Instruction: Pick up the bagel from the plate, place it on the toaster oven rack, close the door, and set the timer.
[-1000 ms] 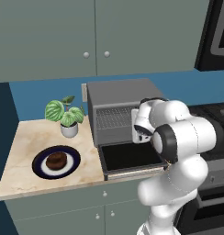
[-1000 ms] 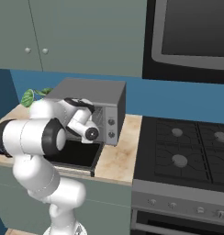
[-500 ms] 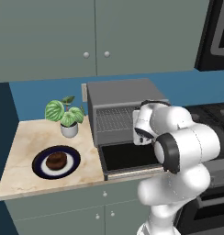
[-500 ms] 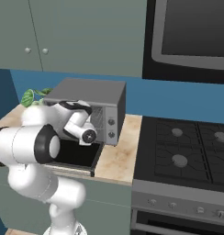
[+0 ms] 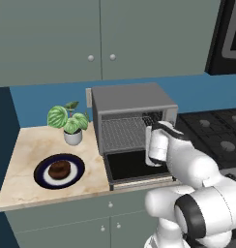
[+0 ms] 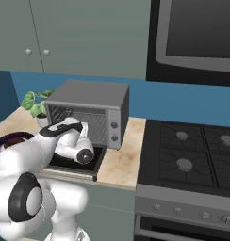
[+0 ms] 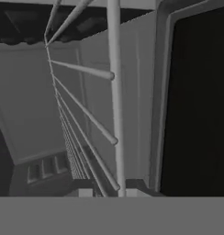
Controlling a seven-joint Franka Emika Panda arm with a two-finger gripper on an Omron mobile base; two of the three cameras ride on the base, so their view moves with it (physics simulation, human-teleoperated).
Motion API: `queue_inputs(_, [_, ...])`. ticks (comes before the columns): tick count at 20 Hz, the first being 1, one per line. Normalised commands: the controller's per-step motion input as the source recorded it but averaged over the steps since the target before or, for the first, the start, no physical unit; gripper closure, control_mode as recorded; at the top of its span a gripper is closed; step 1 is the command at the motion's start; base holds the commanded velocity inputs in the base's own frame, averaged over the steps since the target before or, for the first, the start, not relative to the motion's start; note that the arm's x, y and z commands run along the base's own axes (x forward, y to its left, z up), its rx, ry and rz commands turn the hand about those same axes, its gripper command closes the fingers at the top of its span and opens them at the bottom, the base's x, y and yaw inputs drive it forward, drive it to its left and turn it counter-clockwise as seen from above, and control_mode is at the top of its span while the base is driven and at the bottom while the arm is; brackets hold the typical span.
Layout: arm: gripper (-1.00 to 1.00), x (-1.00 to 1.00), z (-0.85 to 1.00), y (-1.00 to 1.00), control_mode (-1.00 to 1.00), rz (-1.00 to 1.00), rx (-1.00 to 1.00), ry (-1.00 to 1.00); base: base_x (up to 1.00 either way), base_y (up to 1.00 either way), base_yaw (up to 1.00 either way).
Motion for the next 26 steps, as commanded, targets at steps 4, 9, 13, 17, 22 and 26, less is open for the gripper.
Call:
queue_inputs(4, [1.00, -0.92, 0.00, -0.10, -1.00, 0.00, 0.03, 0.14, 0.00, 0.00, 0.00])
queue_inputs(9, [-1.00, -0.72, 0.02, -0.08, -1.00, 0.00, 0.02, 0.20, 0.00, 0.00, 0.00])
queue_inputs(13, [-1.00, -0.57, 0.17, -0.03, -1.00, 0.00, 0.01, 0.28, 0.00, 0.00, 0.00])
queue_inputs(17, [-1.00, -0.79, 0.59, -0.04, -1.00, 0.00, 0.02, 0.34, 0.00, 0.00, 0.00])
queue_inputs(22, [-1.00, -0.91, 0.65, 0.05, -1.00, 0.00, 0.00, 0.29, 0.00, 0.00, 0.00])
queue_inputs(26, [-1.00, -0.84, 0.94, 0.37, -1.00, 0.01, 0.00, 0.17, 0.00, 0.00, 0.00])
